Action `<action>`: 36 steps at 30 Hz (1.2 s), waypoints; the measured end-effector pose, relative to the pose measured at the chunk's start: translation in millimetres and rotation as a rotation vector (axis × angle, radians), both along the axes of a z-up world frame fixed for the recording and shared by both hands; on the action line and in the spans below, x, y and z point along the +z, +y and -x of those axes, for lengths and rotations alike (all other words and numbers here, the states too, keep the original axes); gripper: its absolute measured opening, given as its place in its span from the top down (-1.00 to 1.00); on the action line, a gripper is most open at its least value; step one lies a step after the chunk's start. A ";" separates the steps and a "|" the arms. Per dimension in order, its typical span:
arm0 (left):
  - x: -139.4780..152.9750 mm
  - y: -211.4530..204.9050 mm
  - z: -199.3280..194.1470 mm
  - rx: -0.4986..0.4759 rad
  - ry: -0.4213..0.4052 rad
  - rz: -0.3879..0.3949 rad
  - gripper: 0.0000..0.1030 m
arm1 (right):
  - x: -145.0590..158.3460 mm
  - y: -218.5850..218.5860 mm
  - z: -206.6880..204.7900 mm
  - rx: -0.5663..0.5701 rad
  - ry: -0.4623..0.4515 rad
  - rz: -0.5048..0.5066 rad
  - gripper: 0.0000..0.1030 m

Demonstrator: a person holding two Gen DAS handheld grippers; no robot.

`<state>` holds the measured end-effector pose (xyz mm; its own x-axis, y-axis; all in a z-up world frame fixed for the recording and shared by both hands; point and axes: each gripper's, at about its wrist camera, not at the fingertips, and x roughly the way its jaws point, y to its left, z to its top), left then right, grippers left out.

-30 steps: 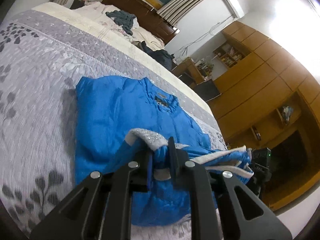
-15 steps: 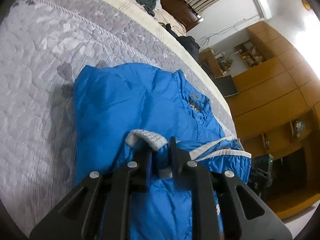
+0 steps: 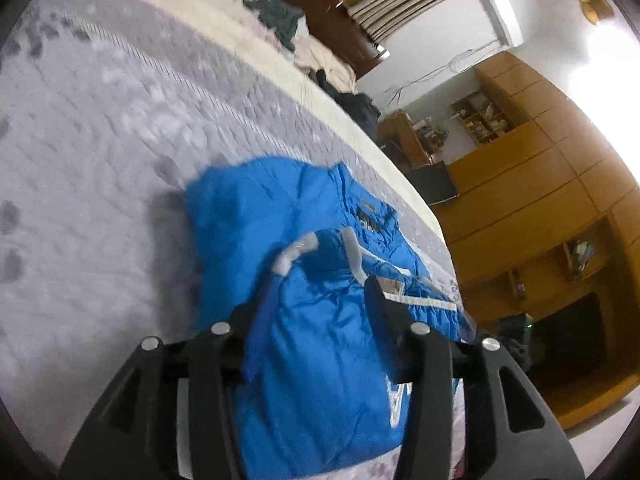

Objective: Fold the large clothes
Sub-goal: 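Carry the hem band over the collar with both grippers, flipping the jacket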

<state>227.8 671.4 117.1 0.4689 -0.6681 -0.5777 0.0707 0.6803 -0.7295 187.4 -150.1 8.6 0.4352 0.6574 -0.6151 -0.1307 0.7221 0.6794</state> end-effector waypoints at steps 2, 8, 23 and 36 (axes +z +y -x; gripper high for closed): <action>4.8 5.9 10.4 0.001 -0.027 -0.039 0.11 | 6.1 -2.3 6.3 0.002 -0.032 0.020 -0.19; 12.8 -0.9 20.9 -0.051 -0.112 -0.188 -0.10 | 21.7 8.4 13.9 0.052 -0.148 0.154 -0.46; -3.6 -71.0 -39.3 -0.337 -0.269 -0.394 -0.45 | -3.2 54.3 -35.7 0.254 -0.262 0.409 -0.59; 6.7 -97.2 -12.6 -0.286 -0.377 -0.508 0.74 | 5.3 67.1 -17.0 0.253 -0.361 0.461 0.68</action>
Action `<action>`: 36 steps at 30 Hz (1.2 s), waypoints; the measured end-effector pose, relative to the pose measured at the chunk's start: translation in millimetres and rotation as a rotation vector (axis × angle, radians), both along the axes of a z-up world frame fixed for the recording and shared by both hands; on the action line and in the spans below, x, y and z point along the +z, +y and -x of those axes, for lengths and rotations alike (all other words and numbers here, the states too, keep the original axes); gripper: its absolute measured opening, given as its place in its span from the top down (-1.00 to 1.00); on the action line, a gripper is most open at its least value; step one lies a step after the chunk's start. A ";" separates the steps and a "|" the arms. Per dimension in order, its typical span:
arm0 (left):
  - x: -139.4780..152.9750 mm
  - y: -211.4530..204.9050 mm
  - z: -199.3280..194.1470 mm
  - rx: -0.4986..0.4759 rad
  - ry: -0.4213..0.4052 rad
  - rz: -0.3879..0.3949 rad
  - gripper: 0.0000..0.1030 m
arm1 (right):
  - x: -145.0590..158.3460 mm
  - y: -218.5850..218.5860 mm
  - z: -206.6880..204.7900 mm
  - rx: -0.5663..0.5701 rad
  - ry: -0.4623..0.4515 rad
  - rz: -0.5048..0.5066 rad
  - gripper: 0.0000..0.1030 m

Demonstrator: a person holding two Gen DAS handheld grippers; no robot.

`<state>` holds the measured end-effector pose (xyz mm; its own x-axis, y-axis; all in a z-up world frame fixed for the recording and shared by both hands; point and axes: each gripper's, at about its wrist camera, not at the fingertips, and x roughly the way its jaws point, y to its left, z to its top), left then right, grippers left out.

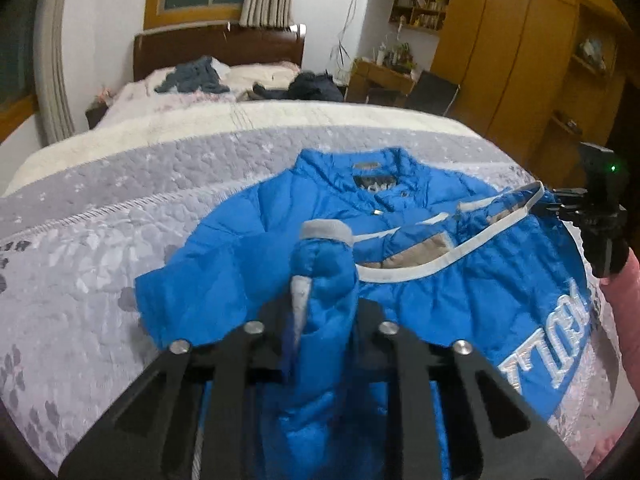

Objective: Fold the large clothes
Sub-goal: 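Carry the hem band over the collar with both grippers, flipping the jacket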

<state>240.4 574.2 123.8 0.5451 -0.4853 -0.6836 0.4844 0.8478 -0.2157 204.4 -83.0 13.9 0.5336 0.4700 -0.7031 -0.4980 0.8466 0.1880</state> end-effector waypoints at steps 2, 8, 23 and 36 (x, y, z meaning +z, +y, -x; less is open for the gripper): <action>7.8 1.6 12.4 0.011 -0.029 0.013 0.76 | 9.0 -3.8 11.1 -0.005 -0.017 -0.035 0.70; 46.6 4.1 33.6 0.084 -0.125 0.065 0.79 | 50.2 -7.0 27.3 -0.027 -0.071 -0.120 0.72; 73.2 -21.5 -94.8 0.229 -0.113 0.052 0.79 | 78.6 -21.8 -105.5 -0.220 0.019 -0.199 0.72; -33.7 -32.9 -164.0 0.261 0.159 -0.074 0.65 | -30.9 -28.8 -169.1 -0.340 0.241 -0.166 0.71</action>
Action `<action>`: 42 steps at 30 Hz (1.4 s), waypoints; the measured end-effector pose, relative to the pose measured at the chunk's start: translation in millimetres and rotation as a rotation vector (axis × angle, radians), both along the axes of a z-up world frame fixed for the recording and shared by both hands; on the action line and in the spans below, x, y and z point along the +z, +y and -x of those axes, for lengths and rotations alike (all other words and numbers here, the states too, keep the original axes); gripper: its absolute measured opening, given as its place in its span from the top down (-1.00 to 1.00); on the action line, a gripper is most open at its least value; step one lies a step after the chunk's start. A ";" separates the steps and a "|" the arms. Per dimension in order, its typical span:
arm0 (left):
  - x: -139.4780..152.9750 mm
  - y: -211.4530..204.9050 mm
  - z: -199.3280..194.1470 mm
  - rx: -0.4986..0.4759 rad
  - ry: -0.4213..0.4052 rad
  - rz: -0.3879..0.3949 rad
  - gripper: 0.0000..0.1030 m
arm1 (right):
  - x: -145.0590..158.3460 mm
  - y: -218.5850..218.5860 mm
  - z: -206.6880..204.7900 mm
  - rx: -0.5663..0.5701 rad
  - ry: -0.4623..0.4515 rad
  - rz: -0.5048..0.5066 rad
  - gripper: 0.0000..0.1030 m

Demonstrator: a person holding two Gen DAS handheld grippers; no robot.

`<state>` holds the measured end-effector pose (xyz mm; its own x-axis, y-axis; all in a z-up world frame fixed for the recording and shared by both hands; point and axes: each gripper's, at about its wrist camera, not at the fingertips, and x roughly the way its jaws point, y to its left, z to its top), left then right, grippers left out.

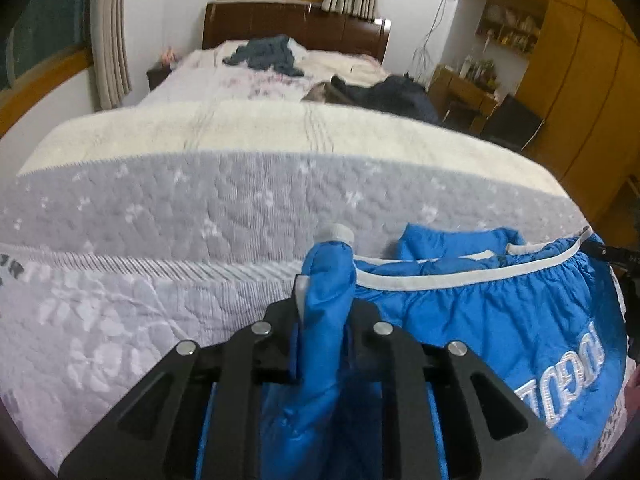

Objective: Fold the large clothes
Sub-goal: 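Lower the hem onto the bed and open both grippers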

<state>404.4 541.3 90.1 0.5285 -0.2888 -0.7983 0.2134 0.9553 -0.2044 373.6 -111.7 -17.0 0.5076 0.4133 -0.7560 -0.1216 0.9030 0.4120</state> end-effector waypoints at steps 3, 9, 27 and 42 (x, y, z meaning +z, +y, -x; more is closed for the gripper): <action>-9.1 6.1 -3.9 0.013 0.034 0.021 0.53 | -18.6 -3.5 -2.2 -0.013 0.033 -0.025 0.69; -20.9 17.4 -11.5 0.053 0.118 0.089 0.15 | -36.3 -11.6 -5.6 -0.039 0.081 -0.068 0.55; 59.7 62.1 177.2 0.056 -0.106 0.078 -0.09 | 30.5 -14.0 163.4 0.106 -0.061 -0.045 0.24; -7.5 78.6 200.7 0.120 0.015 0.153 -0.30 | -23.4 -21.8 195.4 0.063 -0.012 -0.114 0.29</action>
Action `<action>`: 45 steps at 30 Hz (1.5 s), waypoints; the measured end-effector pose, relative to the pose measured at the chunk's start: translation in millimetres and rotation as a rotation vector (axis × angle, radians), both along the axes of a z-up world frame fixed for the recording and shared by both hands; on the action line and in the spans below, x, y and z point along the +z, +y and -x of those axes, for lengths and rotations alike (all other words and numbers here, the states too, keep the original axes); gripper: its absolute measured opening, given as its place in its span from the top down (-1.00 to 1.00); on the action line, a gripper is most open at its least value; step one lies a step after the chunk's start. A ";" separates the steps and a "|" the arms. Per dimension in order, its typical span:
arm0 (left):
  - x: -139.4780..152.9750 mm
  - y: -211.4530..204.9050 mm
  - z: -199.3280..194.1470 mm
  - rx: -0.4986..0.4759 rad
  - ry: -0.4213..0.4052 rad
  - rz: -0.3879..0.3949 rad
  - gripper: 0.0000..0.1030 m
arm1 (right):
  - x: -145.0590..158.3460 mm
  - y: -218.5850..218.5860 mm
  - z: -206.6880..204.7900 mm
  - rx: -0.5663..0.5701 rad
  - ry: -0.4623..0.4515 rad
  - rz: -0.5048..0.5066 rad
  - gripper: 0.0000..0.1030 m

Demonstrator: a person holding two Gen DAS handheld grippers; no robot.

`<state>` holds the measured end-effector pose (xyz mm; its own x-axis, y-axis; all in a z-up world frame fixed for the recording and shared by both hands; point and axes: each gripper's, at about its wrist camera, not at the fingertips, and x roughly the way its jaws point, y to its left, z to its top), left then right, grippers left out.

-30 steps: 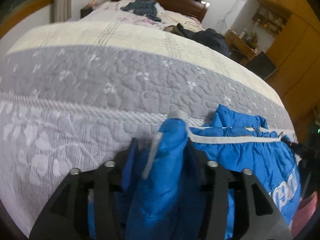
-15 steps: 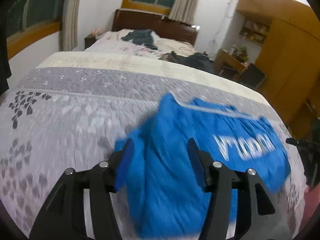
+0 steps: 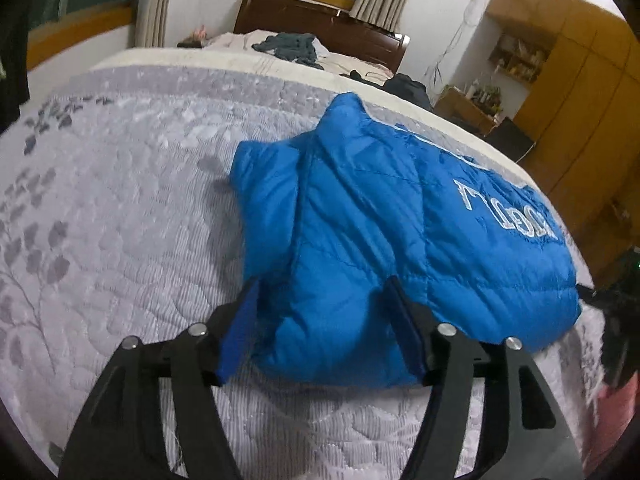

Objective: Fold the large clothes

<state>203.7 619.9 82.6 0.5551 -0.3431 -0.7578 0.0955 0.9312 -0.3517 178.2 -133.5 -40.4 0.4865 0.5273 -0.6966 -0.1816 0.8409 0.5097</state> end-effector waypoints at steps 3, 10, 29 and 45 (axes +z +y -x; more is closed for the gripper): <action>5.4 4.7 1.0 0.017 0.018 0.019 -0.29 | 6.9 0.0 4.0 0.004 -0.014 0.009 0.24; 32.7 22.3 -5.0 0.032 -0.013 0.029 -0.61 | 40.2 -25.5 9.6 -0.025 -0.074 -0.078 -0.47; -25.6 8.6 -72.1 -0.153 0.155 0.295 -0.68 | -26.0 -38.6 -60.4 -0.014 0.148 -0.258 -0.68; -23.3 -19.7 -90.9 -0.110 0.177 0.320 0.25 | -9.9 -9.8 -60.7 0.029 0.080 -0.258 0.39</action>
<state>294.6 600.2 59.3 0.3723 -0.6281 -0.6833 0.1002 0.7591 -0.6432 238.9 -143.3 -50.3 0.4177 0.7052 -0.5729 -0.1543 0.6764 0.7202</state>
